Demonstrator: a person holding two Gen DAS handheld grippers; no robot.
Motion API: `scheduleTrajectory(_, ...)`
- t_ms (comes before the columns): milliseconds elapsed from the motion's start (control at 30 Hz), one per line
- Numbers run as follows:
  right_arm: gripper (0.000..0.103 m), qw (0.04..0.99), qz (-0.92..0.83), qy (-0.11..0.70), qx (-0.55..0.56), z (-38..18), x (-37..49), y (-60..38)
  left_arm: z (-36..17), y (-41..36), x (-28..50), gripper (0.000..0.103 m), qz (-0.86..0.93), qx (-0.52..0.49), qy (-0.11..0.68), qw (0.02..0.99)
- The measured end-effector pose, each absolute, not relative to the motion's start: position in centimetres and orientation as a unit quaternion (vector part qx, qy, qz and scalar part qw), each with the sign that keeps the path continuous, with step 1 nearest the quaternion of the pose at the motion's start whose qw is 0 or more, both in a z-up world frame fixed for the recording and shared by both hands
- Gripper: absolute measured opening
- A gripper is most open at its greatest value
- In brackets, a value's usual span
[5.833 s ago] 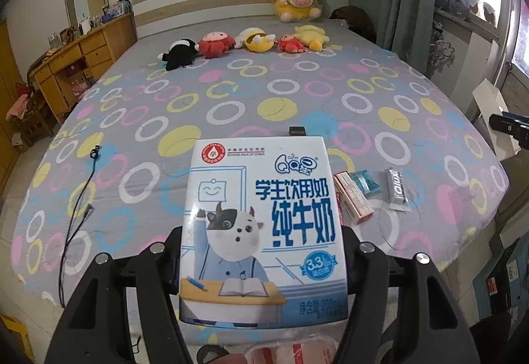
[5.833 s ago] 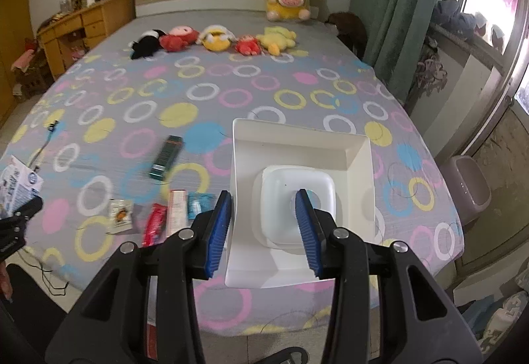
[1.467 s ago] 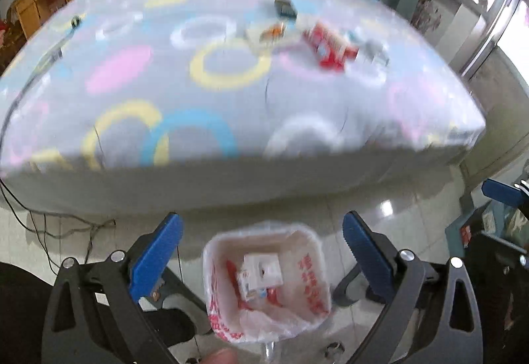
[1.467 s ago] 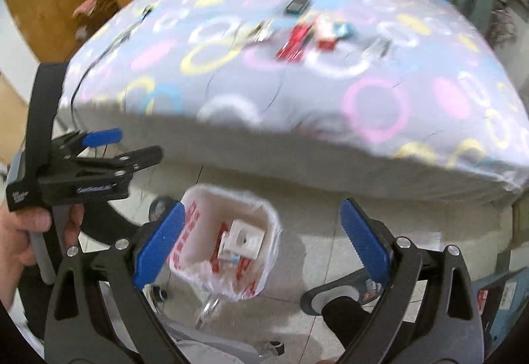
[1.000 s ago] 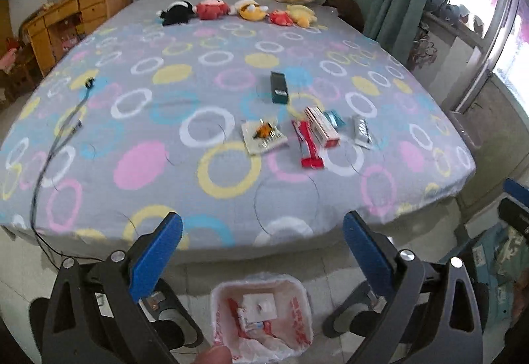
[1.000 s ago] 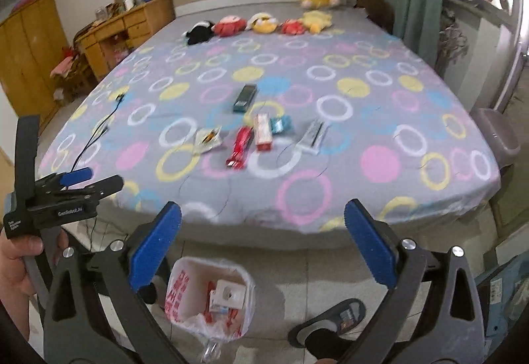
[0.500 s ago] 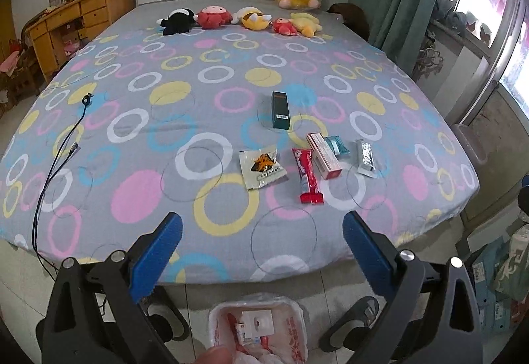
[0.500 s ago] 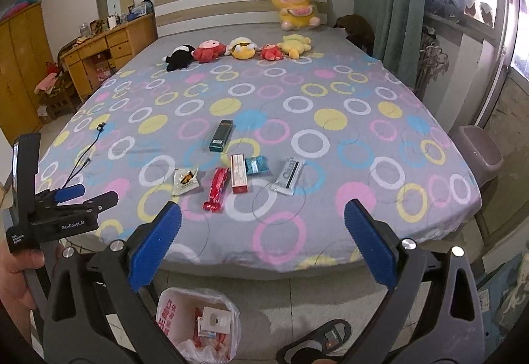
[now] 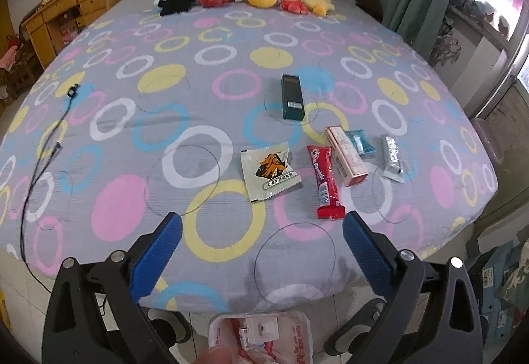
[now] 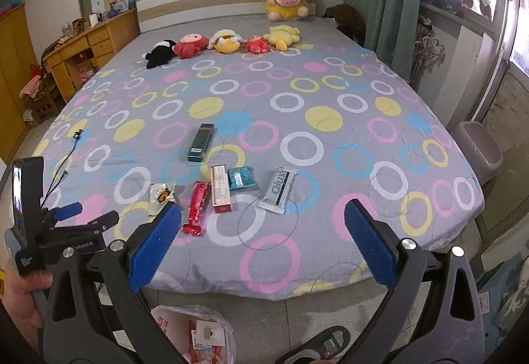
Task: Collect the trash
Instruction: 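Raise both tools from the bag back toward the bed, then move the left tool to the snack packet while the right tool approaches the silver wrapper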
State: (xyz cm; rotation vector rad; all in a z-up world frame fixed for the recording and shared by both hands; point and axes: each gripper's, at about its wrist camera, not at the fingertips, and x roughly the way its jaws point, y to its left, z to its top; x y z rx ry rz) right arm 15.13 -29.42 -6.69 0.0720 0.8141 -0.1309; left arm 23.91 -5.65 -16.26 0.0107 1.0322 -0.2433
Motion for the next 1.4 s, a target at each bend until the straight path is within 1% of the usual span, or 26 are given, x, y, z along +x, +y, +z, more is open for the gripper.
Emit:
scheduleTrajectory(333,0.096,0.903,-0.065,0.422,0.035,-9.3,19.6,-29.7,-18.9,-7.0,27.8,0.095,-0.111,0.017,0.515,0.849)
scheduleTrajectory(567,0.096,0.889,-0.067,0.450,0.049,-11.6,23.0,-30.1,-22.1,-7.9,31.3,0.095,-0.103,0.017,0.555,0.825)
scheduleTrajectory(867,0.096,0.865,-0.074,0.492,0.062,-16.5,27.1,-31.3,-25.5,-8.6,34.4,0.095,-0.080,0.033,0.578,0.811)
scheduleTrajectory(1200,0.096,0.849,-0.087,0.519,0.052,-20.2,30.0,-32.1,-27.3,-9.5,36.0,0.095,-0.075,0.026,0.595,0.800)
scheduleTrajectory(1400,0.096,0.830,-0.101,0.545,0.065,-23.0,31.8,-33.6,-28.8,-9.6,36.6,0.095,-0.066,0.025,0.604,0.794)
